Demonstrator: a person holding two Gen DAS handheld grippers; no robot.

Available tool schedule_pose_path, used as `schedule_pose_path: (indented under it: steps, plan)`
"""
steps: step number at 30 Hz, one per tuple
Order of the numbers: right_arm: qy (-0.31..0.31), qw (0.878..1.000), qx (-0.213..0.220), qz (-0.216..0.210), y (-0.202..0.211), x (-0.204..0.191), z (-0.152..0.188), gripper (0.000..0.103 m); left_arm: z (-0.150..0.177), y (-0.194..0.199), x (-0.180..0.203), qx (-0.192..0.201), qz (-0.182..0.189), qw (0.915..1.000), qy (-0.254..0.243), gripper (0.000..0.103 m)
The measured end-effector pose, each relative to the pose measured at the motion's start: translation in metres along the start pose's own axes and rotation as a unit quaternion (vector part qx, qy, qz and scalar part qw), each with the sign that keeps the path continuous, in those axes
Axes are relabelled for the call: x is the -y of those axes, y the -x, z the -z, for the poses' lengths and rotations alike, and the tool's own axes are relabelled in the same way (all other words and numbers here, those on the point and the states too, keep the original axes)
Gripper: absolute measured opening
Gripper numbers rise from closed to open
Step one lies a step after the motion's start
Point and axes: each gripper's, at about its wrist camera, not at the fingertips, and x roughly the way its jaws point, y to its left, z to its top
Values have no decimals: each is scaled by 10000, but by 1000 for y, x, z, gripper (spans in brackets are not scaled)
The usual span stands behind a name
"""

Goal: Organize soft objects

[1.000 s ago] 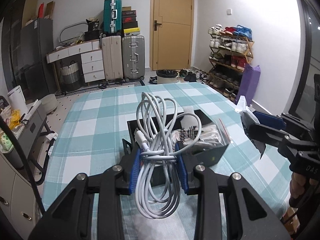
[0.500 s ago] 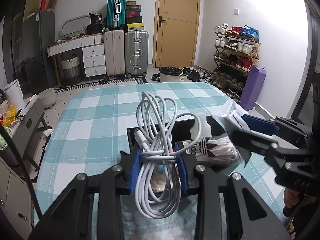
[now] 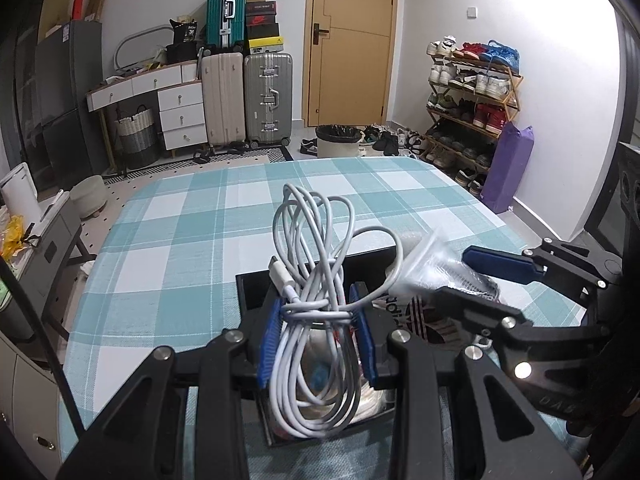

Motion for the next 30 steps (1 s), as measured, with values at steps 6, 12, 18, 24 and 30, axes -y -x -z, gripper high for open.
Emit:
schedule_pose_path:
  steps: [6, 12, 18, 24, 30]
  plan:
    - [148, 9999, -4, -39, -7, 0, 0, 41, 0, -6, 3, -88, 42, 9999, -79, 32]
    - [365, 9992, 149, -6, 8, -3, 4, 72, 1, -2, 6, -91, 32, 9997, -220, 59]
    - [372, 9989, 280, 65, 22, -2, 14, 93, 5, 17, 7, 135, 3, 9992, -363, 90]
    - [119, 9989, 458, 15, 33, 1, 23, 102, 17, 40, 4, 409, -181, 9983, -364, 102]
    - [-135, 9979, 636, -69, 45, 2, 33, 102, 34, 61, -1, 677, -308, 9971, -167, 103]
